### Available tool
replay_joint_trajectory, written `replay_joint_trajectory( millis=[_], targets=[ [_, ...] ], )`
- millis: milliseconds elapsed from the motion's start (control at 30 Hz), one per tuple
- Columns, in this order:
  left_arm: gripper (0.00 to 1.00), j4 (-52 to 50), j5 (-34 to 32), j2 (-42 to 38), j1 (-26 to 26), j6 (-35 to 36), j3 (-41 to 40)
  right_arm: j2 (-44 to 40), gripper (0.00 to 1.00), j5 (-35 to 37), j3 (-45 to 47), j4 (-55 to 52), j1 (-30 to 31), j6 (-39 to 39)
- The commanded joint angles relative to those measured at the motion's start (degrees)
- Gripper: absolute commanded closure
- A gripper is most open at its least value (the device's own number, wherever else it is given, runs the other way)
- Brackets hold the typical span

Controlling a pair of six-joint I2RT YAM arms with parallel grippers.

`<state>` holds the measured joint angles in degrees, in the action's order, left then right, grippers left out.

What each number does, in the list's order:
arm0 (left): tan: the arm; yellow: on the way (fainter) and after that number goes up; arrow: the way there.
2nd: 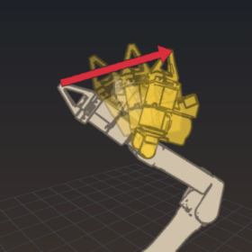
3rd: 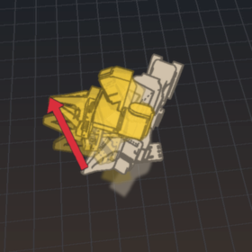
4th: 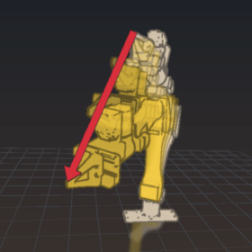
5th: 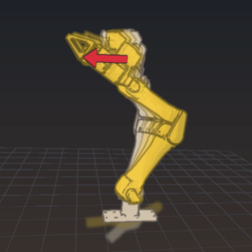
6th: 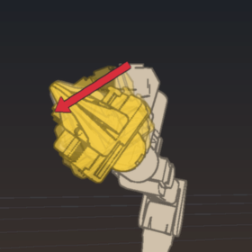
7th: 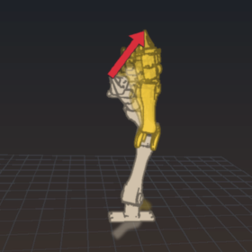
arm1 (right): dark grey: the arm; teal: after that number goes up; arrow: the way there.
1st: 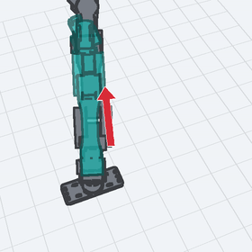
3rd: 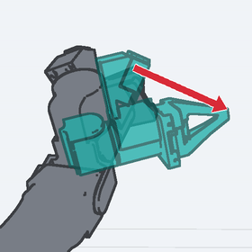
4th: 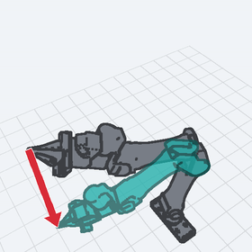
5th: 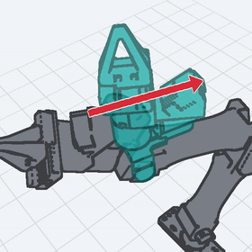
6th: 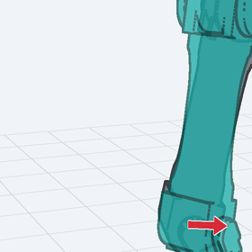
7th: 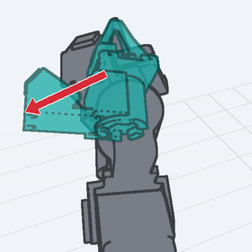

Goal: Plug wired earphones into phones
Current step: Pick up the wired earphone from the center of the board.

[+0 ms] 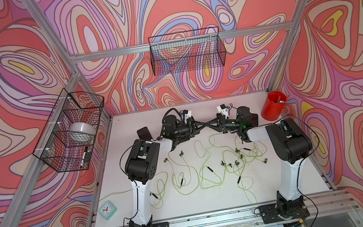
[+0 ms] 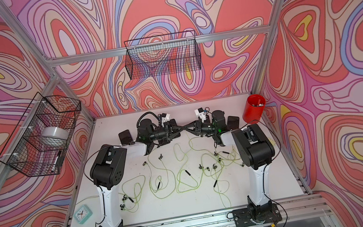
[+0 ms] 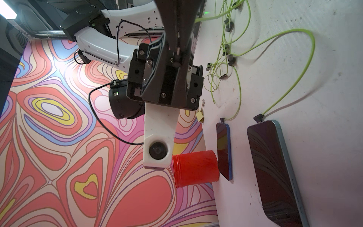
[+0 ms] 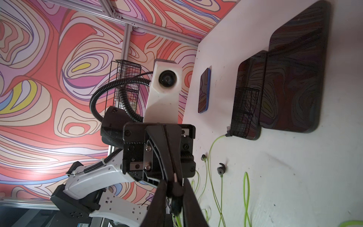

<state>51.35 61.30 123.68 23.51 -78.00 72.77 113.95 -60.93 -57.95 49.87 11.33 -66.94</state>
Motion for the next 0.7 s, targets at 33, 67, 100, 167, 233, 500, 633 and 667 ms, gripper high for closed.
replay_joint_trajectory(
  millis=[33, 67, 100, 167, 233, 500, 633, 667],
  targets=[
    [1.00, 4.0, -0.2, 1.4, 0.0, -1.9, 0.4, 1.5, 0.86, -0.7, 0.3, 4.6, 0.2, -1.3],
    [1.00, 4.1, -0.2, 1.5, 0.0, -2.0, 0.4, 1.4, 0.85, -0.7, 0.4, 4.6, 0.2, -1.4],
    [1.00, 4.1, -0.2, 1.5, -0.1, -2.1, 0.4, 1.4, 0.83, -0.8, 0.4, 4.7, 0.1, -1.4],
    [1.00, 4.3, -0.1, 1.5, -0.1, -2.1, 0.4, 1.3, 0.77, -0.8, 0.5, 4.8, 0.0, -1.4],
    [1.00, 4.3, -0.1, 1.6, -0.1, -2.1, 0.4, 1.1, 0.75, -0.9, 0.6, 4.8, -0.2, -1.5],
    [1.00, 5.3, -0.3, 1.7, -0.5, -2.9, 0.4, 0.4, 0.75, -0.9, 1.4, 5.2, -1.0, -1.6],
    [1.00, 5.1, -0.3, 1.7, -0.5, -2.8, 0.3, 0.6, 0.78, -0.9, 1.5, 5.2, -1.1, -1.7],
    [1.00, 5.1, -0.4, 1.7, -0.5, -2.8, 0.2, 0.6, 0.78, -0.8, 1.5, 5.3, -1.1, -1.6]
  ],
)
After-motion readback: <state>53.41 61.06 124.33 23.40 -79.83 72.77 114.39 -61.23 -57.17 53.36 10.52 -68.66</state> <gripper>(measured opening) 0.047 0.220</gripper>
